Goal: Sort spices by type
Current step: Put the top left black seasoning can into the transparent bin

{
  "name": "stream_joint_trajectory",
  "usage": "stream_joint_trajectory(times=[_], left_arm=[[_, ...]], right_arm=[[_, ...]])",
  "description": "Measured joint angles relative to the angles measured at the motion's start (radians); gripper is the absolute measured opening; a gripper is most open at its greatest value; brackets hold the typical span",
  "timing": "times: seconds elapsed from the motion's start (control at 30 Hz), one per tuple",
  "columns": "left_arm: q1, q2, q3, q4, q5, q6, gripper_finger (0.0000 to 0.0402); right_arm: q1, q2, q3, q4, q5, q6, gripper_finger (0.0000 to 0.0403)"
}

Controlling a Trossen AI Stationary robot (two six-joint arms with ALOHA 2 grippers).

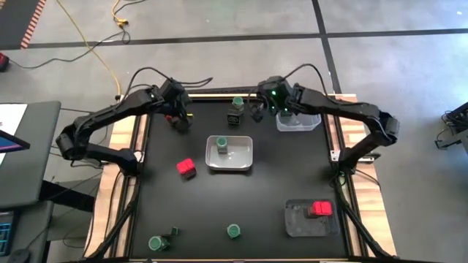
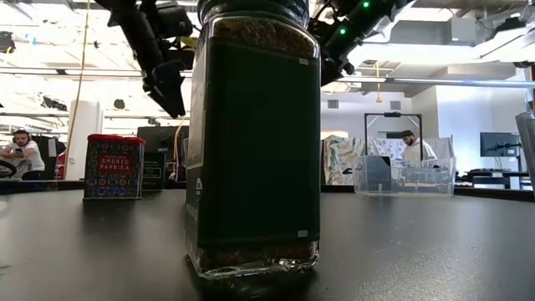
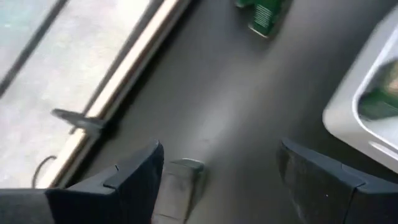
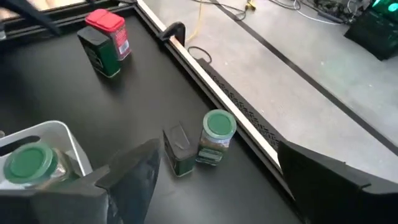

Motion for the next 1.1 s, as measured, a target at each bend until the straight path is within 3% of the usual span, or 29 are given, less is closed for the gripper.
stream_joint_trajectory(times=[0.5, 0.67, 0.87, 1.1], left_arm=[[0.057, -0.025, -0.044, 0.068, 0.016, 0.02, 0.0295], [0.057, -0.023, -0.044, 0.078, 0.015, 0.07, 0.0295], [0.057, 0.048, -0.034, 0.047, 0.016, 0.06, 0.0295], [0.057, 0.205, 0.068, -0.046, 0.001, 0.069, 0.0295]], right_arm=[[-0.007, 0.033, 0.013, -0.042, -0.003, 0.008, 0.035], [-0.011, 0.011, 0.012, -0.128, -0.003, 0.086, 0.035], [-0.023, -0.027, 0.013, -0.183, -0.003, 0.101, 0.035], [-0.027, -0.038, 0.012, -0.18, -0.003, 0.116, 0.035]])
